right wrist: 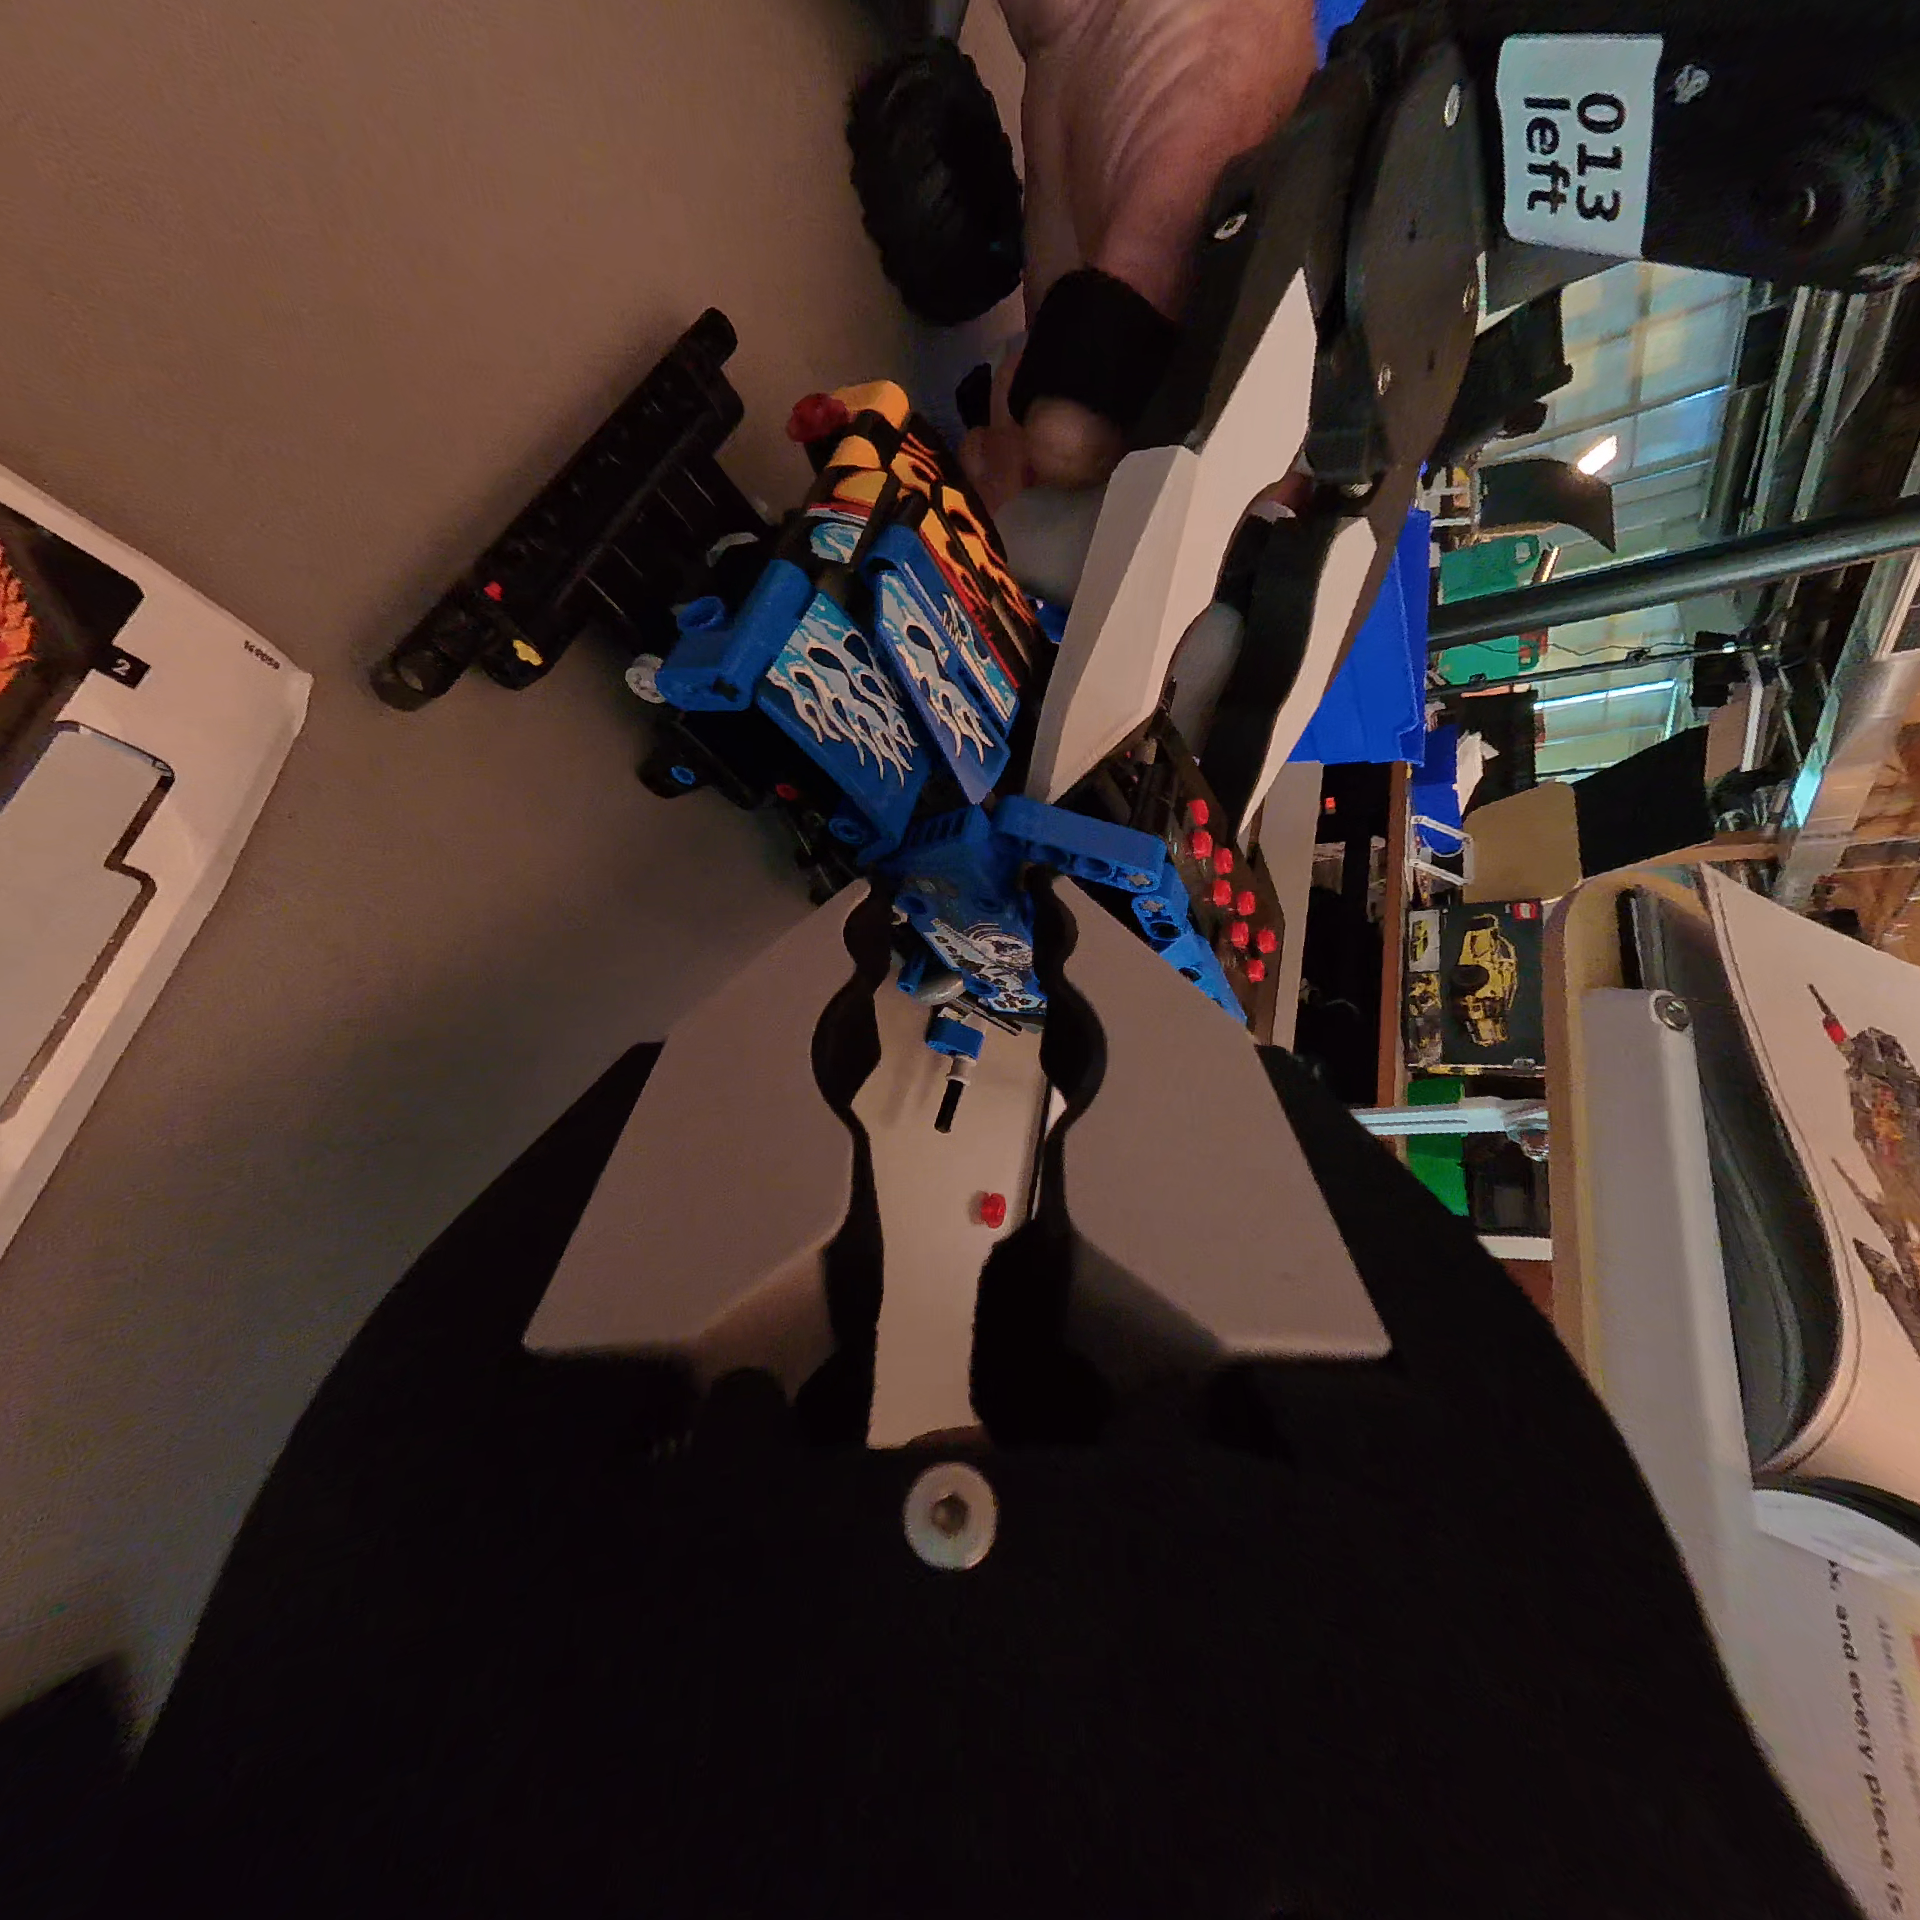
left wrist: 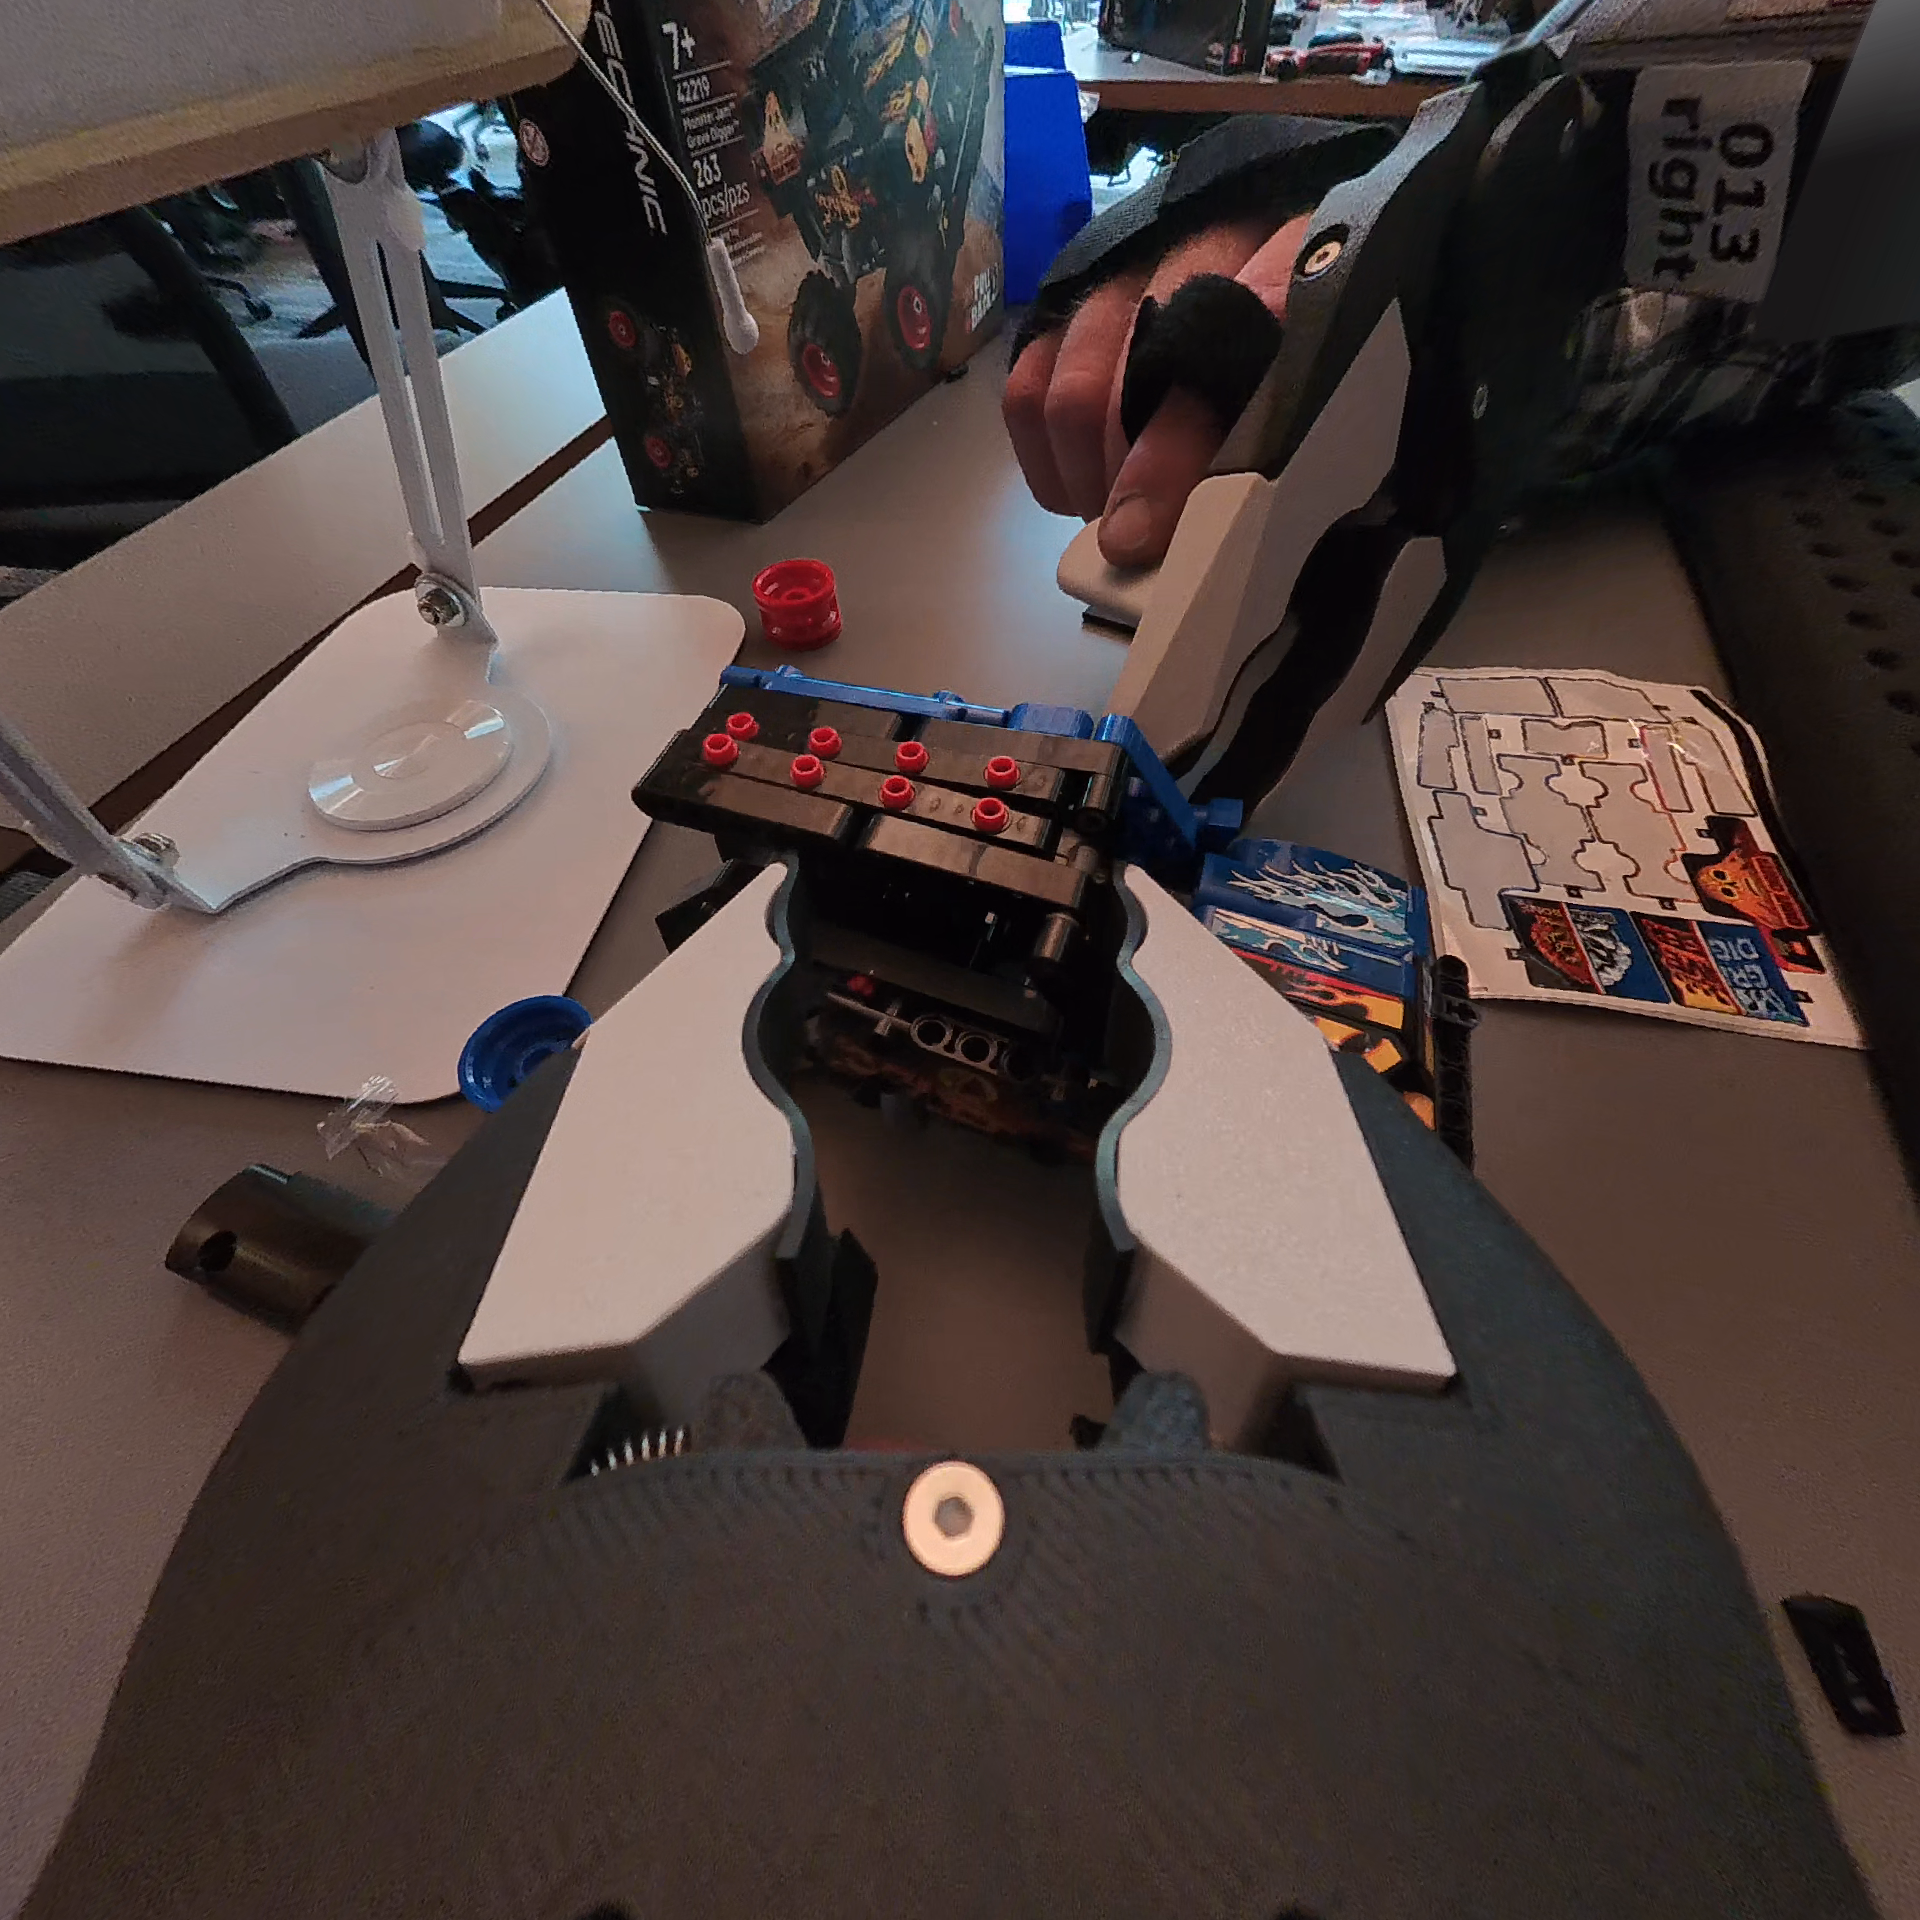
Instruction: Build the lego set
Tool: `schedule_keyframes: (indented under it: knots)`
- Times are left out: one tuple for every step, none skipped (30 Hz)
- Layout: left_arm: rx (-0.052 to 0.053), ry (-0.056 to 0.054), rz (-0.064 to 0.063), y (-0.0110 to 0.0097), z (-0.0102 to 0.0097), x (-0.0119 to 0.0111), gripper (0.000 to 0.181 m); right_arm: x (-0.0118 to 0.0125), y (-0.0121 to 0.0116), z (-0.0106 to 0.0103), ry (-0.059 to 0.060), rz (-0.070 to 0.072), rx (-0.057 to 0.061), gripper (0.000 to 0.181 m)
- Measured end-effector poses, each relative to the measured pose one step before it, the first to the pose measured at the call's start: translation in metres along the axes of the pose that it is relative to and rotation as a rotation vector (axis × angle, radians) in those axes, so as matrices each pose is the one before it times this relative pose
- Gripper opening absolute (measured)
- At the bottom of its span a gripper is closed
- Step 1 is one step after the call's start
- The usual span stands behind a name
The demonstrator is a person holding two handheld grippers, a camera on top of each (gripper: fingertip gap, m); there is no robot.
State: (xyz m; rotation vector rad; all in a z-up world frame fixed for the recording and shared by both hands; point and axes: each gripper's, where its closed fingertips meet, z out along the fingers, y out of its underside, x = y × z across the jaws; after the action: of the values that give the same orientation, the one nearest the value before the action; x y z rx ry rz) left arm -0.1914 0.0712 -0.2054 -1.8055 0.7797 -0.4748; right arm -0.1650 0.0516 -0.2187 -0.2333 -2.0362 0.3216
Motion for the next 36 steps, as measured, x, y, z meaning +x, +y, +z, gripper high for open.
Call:
schedule_keyframes:
  knots:
    - [0.0021,-0.0015,0.0024,0.00019,-0.00005,0.00013,0.057,-0.00033,0.00023,-0.00032,-0.0064,0.0107,-0.0026,0.025]
    - [-0.0003,-0.0022,0.0046,0.00031,0.0,0.00016,0.057,-0.00007,0.00012,-0.00046,-0.0078,0.0099,-0.0014,0.024]
    - [-0.0028,-0.0037,0.0091,0.00035,0.00001,0.00006,0.057,-0.00014,0.00022,-0.00056,-0.0083,0.0047,-0.0008,0.024]
    - [-0.0037,-0.0019,0.0106,0.00027,-0.00014,0.00033,0.057,-0.00014,0.00025,-0.00051,-0.0096,0.0029,-0.0011,0.024]
    - [-0.0015,-0.0004,0.0025,0.00011,0.00031,0.00035,0.057,-0.00038,0.00011,-0.00051,-0.0096,-0.0024,-0.0037,0.023]
    - [0.0003,0.0022,0.0015,0.00004,0.00028,0.00057,0.057,-0.00043,0.00012,-0.00075,-0.0127,-0.0007,-0.003,0.023]
    - [-0.0006,0.0014,0.0044,-0.00009,0.00057,0.00053,0.058,-0.00048,0.00013,-0.00109,-0.0191,0.0088,0.0017,0.023]
    - [-0.0024,-0.0003,0.0062,-0.00005,0.00083,0.00058,0.058,-0.00037,0.0005,-0.00132,-0.018,0.0058,-0.0013,0.023]
    - [-0.0032,-0.0016,0.0061,-0.00021,0.00089,0.00045,0.058,-0.00064,0.00039,-0.00098,-0.0143,0.0027,-0.0029,0.023]
    - [-0.0019,0.0001,0.0028,-0.00024,0.00073,0.00037,0.058,-0.00014,0.00018,-0.00095,-0.0099,0.0078,0.0015,0.022]
    - [-0.0005,0.0013,0.0015,-0.00009,0.00028,0.00043,0.057,0.005,0.00093,-0.00324,0.0198,0.0072,0.0003,0.0]
    - [-0.0033,0.0031,0.0028,0.00063,-0.0007,0.00045,0.056,-0.00026,0.0022,-0.00503,-0.0317,0.0018,0.0005,0.0]
    - [0.0024,-0.0031,-0.0067,0.00021,-0.00116,-0.00108,0.055,-0.00777,0.00679,-0.00227,-0.0672,0.0052,-0.0242,0.0]
    - [0.0036,0.0007,-0.0111,-0.00003,-0.00118,-0.00133,0.054,-0.0134,0.00528,0.00296,-0.0733,0.0174,-0.0101,0.0]
    - [-0.0002,-0.0022,-0.0029,-0.00049,0.00061,-0.00077,0.054,-0.01058,0.00253,0.00658,-0.0377,0.0212,0.0016,0.0]
    - [-0.0036,-0.0035,0.0031,-0.00052,0.00086,-0.00019,0.053,-0.00369,-0.00092,0.00526,0.0081,0.0,0.005,0.0]
    - [-0.0046,-0.0017,0.0029,-0.0001,0.00006,0.00001,0.053,0.00087,-0.00524,0.0006,0.0104,0.0018,0.0127,0.0]
    - [-0.0058,-0.0035,0.007,0.00017,-0.00037,-0.00018,0.053,0.00427,-0.00672,-0.0038,-0.0037,0.0215,0.0237,0.0]
    - [-0.0087,-0.0045,0.0095,0.0001,-0.00053,-0.00046,0.053,0.00587,-0.00344,-0.00538,-0.0113,0.033,0.0173,0.0]
    - [-0.0073,-0.0095,0.0077,-0.00006,-0.00067,-0.00155,0.054,0.00636,-0.00113,-0.00515,-0.0013,0.0324,0.0158,0.002]
    - [-0.0048,-0.014,-0.001,0.00015,-0.00073,-0.00252,0.056,0.00638,-0.003,-0.00486,0.0132,0.0381,0.0332,0.009]
    - [-0.007,0.0025,-0.0095,0.00062,-0.00086,-0.00011,0.054,0.00562,-0.00483,-0.00412,0.0142,0.0507,0.0425,0.015]
    - [-0.008,0.0065,-0.0031,0.00063,-0.00094,0.00106,0.053,0.00323,-0.00386,-0.00233,0.0029,0.0492,0.0321,0.016]
    - [-0.0071,-0.0033,0.0088,-0.00021,-0.00092,0.00035,0.053,0.00197,-0.00071,-0.00021,-0.0005,0.0388,0.0111,0.015]
    - [-0.0049,-0.0004,0.0065,-0.00124,-0.00048,0.00114,0.054,0.00068,0.0003,0.00161,0.0011,0.0238,0.0034,0.016]
    - [-0.0041,0.0022,0.0015,-0.00161,-0.00024,0.0014,0.056,-0.00102,-0.00007,0.00276,0.0014,0.0069,0.0041,0.019]
    - [-0.0096,-0.0061,0.0085,-0.00034,-0.00024,0.00025,0.059,-0.00148,-0.00098,0.00315,0.0045,-0.0015,0.0057,0.022]
    - [-0.0132,-0.0106,0.0173,0.00076,-0.00033,0.00013,0.061,-0.00198,-0.00188,0.00314,0.0008,-0.0002,0.0087,0.022]
    - [-0.0089,-0.0109,0.0148,-0.00016,-0.00044,0.00027,0.062,-0.00151,-0.00126,0.00339,0.0018,0.0024,0.0035,0.023]
    - [-0.0094,-0.0093,0.0143,-0.00089,-0.00083,0.00058,0.063,0.00081,-0.00032,0.00283,0.0147,-0.001,-0.0015,0.021]
    - [-0.0112,-0.0128,0.0209,-0.00176,-0.00128,0.00085,0.064,0.00094,0.00047,0.00244,0.0125,0.0039,-0.0055,0.02]
    - [-0.0192,-0.018,0.0205,-0.00079,-0.00079,0.00012,0.064,-0.00007,-0.00059,0.00135,0.0026,0.0126,0.0015,0.021]
    - [-0.0173,-0.0171,0.0164,-0.00015,-0.00021,0.00003,0.063,-0.00001,-0.0005,0.00032,-0.0006,0.0124,0.0039,0.02]
    - [-0.0112,-0.0144,0.011,-0.00066,-0.00066,-0.00022,0.063,0.00126,0.00039,-0.00025,0.0026,0.0131,-0.0009,0.017]
    - [-0.0126,-0.0167,0.0056,-0.00138,-0.00207,-0.00143,0.069,0.00132,0.00001,-0.00004,0.0044,0.0128,-0.0021,0.015]
    - [-0.0152,-0.0246,0.0018,-0.00198,-0.00321,-0.00328,0.072,0.00104,-0.00057,0.00087,0.0092,0.0123,-0.0028,0.014]
